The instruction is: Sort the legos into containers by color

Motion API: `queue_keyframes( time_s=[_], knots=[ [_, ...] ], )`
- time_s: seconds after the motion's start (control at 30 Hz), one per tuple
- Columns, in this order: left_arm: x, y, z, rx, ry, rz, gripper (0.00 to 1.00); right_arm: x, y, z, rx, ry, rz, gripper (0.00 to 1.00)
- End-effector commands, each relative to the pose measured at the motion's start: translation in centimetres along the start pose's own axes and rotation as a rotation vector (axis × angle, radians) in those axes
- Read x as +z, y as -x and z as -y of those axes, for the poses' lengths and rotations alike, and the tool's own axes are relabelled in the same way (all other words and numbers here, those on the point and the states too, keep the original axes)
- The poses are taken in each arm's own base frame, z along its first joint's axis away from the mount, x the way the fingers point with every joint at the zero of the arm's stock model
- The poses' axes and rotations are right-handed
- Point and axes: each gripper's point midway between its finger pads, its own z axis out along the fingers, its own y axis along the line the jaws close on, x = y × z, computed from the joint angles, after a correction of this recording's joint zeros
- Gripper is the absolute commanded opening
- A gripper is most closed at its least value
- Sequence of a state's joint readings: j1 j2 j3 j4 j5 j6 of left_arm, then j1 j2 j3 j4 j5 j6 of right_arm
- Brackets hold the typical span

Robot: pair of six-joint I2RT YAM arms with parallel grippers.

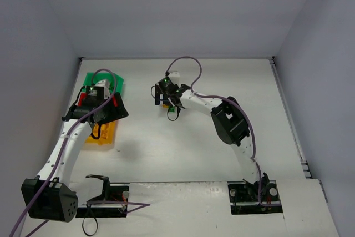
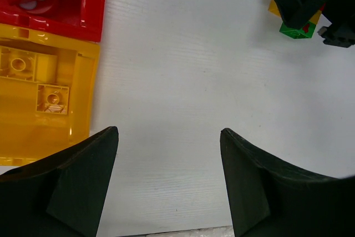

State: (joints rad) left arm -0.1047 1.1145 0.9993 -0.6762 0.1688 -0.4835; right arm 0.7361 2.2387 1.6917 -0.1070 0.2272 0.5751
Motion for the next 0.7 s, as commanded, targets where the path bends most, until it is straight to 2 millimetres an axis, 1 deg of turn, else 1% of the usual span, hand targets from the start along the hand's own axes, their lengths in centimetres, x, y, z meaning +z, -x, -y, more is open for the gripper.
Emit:
queue_keyframes(
  time_s=[0.0, 0.03, 0.07, 0.13, 0.27, 0.33, 0.37, 0.43, 0.47, 0.53, 0.57, 0.6, 0.63, 0.67],
  knots=[
    [-0.4, 0.8, 1.0, -0.006, -0.047, 0.036, 0.68, -0.5, 2.3, -0.3, 0.064, -0.069, 0.063, 1.00],
    [-0.3, 0.8, 1.0, -0.006, -0.049, 0.032, 0.68, -0.4, 2.2, -0.3, 0.068, -0.075, 0.061, 1.00],
    [-0.3, 0.7, 1.0, -0.006, -0.052, 0.030, 0.68, 0.0, 1.7, -0.2, 0.064, -0.088, 0.050, 0.99],
    [-0.2, 0.7, 1.0, -0.004, -0.053, 0.030, 0.68, 0.1, 1.3, 0.1, 0.065, -0.109, 0.041, 0.98],
    [0.1, 0.5, 1.1, 0.000, -0.057, 0.021, 0.68, 0.5, -0.1, 1.2, 0.071, -0.147, 0.016, 0.92],
    [0.3, 0.5, 1.2, 0.003, -0.062, 0.017, 0.68, 0.7, -0.8, 1.6, 0.072, -0.158, 0.004, 0.82],
    [0.4, 0.6, 1.2, 0.003, -0.065, 0.016, 0.68, 0.8, -1.0, 1.7, 0.070, -0.160, 0.000, 0.69],
    [0.3, 0.6, 1.4, 0.003, -0.072, 0.013, 0.68, 0.8, -1.3, 1.7, 0.062, -0.159, -0.010, 0.57],
    [0.3, 0.7, 1.4, 0.006, -0.072, 0.015, 0.68, 0.9, -1.9, 2.0, 0.058, -0.164, -0.022, 0.42],
    [0.2, 0.7, 1.5, 0.006, -0.074, 0.015, 0.68, 0.5, -2.1, 2.0, 0.057, -0.153, -0.033, 0.28],
    [0.2, 0.9, 1.6, 0.011, -0.076, 0.016, 0.68, 0.3, -2.6, 2.3, 0.030, -0.153, -0.047, 0.09],
    [0.1, 0.9, 1.6, 0.013, -0.079, 0.018, 0.68, 0.1, -2.7, 2.4, 0.015, -0.151, -0.048, 0.00],
    [0.0, 1.1, 1.7, 0.015, -0.082, 0.021, 0.68, -0.8, -1.9, 2.1, -0.005, -0.131, -0.031, 0.00],
    [-0.1, 1.2, 1.8, 0.017, -0.084, 0.023, 0.68, -1.3, -1.8, 1.5, -0.037, -0.102, -0.025, 0.00]
  ],
)
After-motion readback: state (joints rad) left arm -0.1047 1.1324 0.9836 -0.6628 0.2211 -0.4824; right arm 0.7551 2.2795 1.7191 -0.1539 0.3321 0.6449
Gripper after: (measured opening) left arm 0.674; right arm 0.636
